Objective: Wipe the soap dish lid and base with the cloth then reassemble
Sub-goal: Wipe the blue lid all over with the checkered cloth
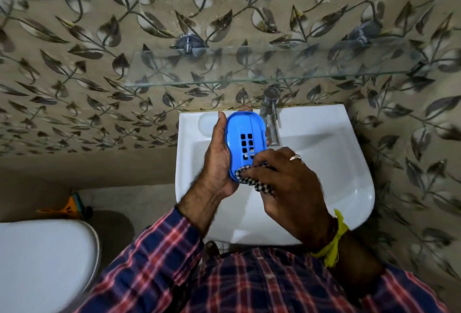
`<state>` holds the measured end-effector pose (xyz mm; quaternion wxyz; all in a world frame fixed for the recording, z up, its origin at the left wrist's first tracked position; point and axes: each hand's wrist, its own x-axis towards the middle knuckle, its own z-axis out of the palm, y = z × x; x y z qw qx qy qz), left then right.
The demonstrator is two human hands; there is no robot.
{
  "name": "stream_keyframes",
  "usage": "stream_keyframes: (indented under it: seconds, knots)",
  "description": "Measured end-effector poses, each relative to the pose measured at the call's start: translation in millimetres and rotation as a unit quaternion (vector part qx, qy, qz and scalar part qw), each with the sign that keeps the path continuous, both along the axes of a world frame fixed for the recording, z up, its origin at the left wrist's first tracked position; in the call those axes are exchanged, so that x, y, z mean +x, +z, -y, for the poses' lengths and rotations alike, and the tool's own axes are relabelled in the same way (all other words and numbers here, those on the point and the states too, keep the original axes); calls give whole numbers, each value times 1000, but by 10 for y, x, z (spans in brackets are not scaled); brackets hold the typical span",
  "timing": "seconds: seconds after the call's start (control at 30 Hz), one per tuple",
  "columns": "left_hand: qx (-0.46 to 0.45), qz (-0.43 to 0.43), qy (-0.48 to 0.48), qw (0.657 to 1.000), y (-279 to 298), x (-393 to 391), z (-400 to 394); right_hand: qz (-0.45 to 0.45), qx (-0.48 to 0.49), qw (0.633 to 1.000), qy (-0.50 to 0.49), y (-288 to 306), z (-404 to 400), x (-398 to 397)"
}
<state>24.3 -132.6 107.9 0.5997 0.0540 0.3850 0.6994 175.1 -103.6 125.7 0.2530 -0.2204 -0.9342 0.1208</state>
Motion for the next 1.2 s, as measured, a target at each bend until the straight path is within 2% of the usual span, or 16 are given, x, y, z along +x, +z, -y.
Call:
stream_keyframes:
  seconds: [0.1, 0.23, 0.37, 0.47, 0.63, 0.73, 0.8, 0.9, 1.0, 1.13, 1.2]
  knots:
    - [-15, 23, -11, 1000, 13, 23, 5, -30, -9, 999, -22, 45, -81, -62]
    - [-5, 15, 2, 1000, 30, -84, 52, -15, 17, 999, 46, 9, -104, 13]
    - [-14, 11, -11, 1000, 70, -20, 70, -36, 4, 999, -10, 57, -184, -29]
    - [-10, 19, -21, 1000, 116, -15, 97, -41, 39, 998, 33, 46, -127, -17]
    - [-20, 2, -17, 1000, 115, 184, 97, -88, 1, 992, -95, 121, -154, -113]
    - [-17, 4, -19, 1000, 119, 172, 132, -39, 39, 998, -30, 122, -64, -90]
    - [-20, -18, -8, 1000, 139, 145, 146, -41, 39, 997, -50, 137, -71, -44]
    - [-29, -33, -4, 999, 174, 196, 147, -100, 9, 991, -87, 165, -114, -168]
    - [-23, -35, -1, 999, 156, 203, 162, -79, 43, 995, -35, 167, -14, -196]
    - [-29, -53, -9, 998, 125, 277, 186, -90, -21, 988, -124, 250, -131, -217]
    - [-25, -48, -5, 999, 121, 275, 207, -71, -29, 992, -104, 281, -142, -303]
